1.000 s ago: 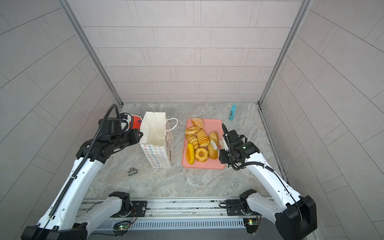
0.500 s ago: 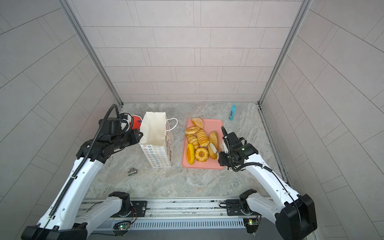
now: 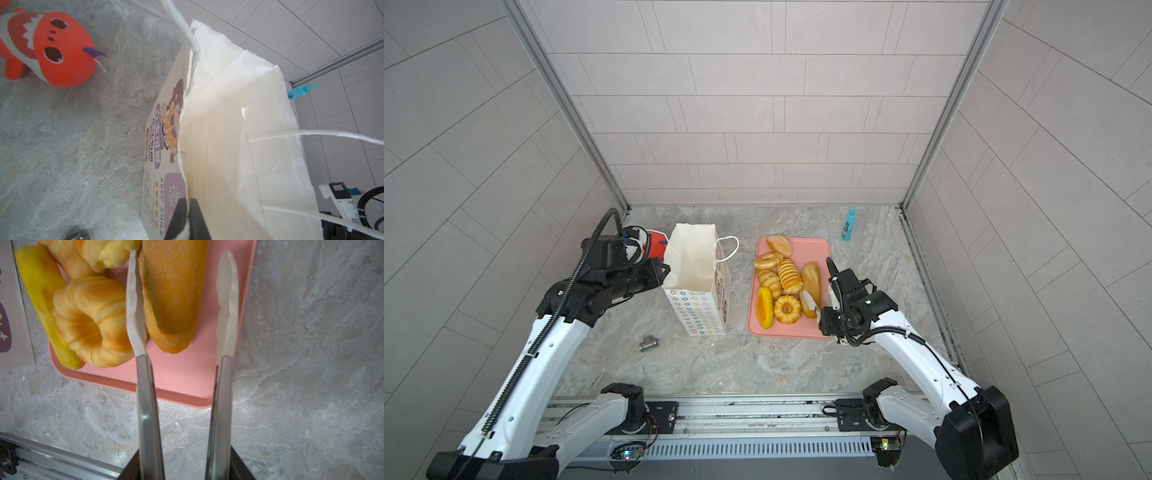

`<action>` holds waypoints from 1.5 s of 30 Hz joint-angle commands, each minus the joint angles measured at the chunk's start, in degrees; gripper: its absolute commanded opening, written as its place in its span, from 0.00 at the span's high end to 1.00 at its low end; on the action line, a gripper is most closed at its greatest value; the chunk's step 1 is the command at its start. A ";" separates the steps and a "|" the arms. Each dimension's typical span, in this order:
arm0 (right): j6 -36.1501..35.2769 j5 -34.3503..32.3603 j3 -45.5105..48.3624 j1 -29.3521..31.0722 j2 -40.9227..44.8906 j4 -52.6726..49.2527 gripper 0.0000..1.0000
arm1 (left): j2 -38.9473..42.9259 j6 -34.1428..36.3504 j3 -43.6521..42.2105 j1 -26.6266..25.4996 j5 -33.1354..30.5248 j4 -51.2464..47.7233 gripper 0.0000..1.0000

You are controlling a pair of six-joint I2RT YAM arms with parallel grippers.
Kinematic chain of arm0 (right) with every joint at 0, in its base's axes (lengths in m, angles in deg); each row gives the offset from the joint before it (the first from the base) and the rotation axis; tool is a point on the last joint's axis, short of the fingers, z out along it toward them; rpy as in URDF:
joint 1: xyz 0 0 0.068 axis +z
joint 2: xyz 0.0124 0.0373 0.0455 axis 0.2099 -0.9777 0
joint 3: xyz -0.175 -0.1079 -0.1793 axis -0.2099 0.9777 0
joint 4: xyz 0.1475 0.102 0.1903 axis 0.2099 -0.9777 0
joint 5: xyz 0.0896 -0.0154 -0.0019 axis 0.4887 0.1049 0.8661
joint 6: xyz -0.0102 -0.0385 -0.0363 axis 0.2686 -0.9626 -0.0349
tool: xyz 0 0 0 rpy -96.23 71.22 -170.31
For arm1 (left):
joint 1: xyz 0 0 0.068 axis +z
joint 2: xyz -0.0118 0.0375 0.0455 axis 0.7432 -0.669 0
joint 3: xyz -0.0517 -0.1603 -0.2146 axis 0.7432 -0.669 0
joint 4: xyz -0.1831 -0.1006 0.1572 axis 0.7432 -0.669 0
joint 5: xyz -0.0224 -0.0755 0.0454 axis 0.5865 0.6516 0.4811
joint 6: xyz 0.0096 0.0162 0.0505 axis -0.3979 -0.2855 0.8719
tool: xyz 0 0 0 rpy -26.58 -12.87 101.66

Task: Place the fake bread into the paper bag
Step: 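Lower the tongs onto the long golden bread roll and pinch it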

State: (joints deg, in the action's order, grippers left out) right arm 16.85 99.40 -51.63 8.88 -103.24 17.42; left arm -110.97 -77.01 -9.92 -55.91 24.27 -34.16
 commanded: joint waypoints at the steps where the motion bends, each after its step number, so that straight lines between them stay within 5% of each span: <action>1: 0.97 0.24 0.31 0.28 -0.47 2.44 0.50 | -0.37 0.08 -0.01 -0.18 0.25 -0.04 0.90; 18: 1.18 -1.36 0.20 0.10 0.99 3.21 0.63 | -0.50 0.34 0.72 -0.18 -0.02 -0.72 0.90; 45: -0.36 -8.20 -6.72 -0.20 4.48 -3.29 0.66 | -0.14 0.25 0.65 -0.18 -0.20 -0.85 0.90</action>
State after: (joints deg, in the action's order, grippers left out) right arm 16.87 93.02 -55.93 8.83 -99.64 14.23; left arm -111.23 -77.01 -9.92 -55.91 24.25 -34.25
